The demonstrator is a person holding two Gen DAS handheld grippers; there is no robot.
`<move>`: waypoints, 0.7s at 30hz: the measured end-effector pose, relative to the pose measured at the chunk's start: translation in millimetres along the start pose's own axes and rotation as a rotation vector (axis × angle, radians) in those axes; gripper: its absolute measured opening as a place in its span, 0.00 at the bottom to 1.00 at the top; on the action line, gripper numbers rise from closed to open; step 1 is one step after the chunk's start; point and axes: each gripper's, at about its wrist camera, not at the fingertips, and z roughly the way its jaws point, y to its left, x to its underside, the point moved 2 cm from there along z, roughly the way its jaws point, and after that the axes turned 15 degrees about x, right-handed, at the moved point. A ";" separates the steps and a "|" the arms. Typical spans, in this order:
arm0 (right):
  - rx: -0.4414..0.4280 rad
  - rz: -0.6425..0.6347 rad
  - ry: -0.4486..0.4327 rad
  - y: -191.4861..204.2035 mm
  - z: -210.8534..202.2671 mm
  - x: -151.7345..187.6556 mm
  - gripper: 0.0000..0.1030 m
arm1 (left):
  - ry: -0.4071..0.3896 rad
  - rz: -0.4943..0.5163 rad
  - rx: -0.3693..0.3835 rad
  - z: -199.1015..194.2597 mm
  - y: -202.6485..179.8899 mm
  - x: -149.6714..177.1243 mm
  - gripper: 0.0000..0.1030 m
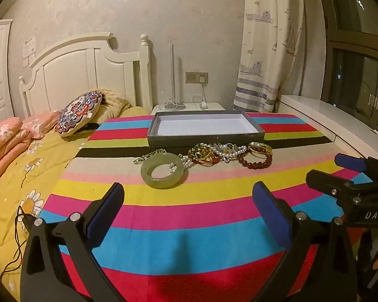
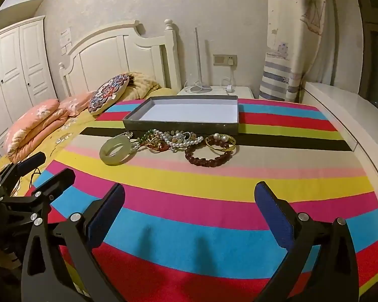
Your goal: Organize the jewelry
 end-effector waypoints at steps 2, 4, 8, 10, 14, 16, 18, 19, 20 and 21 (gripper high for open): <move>0.003 -0.001 -0.003 3.1 -4.2 1.3 0.96 | 0.000 0.004 -0.001 -1.1 -0.1 1.0 0.98; -0.006 0.004 -0.014 -1.2 -2.9 -2.8 0.96 | -0.001 0.006 -0.003 -2.2 -3.0 5.5 0.98; -0.003 0.003 -0.013 -1.1 1.6 -1.8 0.96 | 0.000 0.005 -0.002 -2.0 -0.3 7.4 0.98; 0.003 -0.002 -0.005 0.9 1.2 -0.8 0.96 | 0.002 0.006 -0.004 -2.2 -0.6 6.2 0.98; 0.004 -0.003 -0.002 -1.6 1.1 -3.1 0.96 | 0.000 0.006 -0.004 -1.2 -5.2 3.3 0.98; 0.007 -0.003 -0.003 -1.4 0.7 -2.1 0.96 | 0.001 0.007 -0.002 -1.5 -3.9 2.5 0.98; 0.010 -0.004 -0.002 -1.6 1.6 -1.0 0.96 | 0.000 0.008 -0.003 -1.5 -4.1 2.9 0.98; 0.019 -0.002 -0.001 -0.8 -0.6 -0.9 0.96 | 0.000 0.008 -0.002 -1.7 -3.9 2.9 0.98; 0.025 0.003 0.001 -0.2 -2.4 -1.0 0.96 | 0.001 0.007 -0.001 -1.8 -3.8 2.8 0.98; 0.026 0.005 0.002 -0.7 -2.5 -1.0 0.96 | 0.002 0.008 -0.001 -1.8 -4.2 2.8 0.98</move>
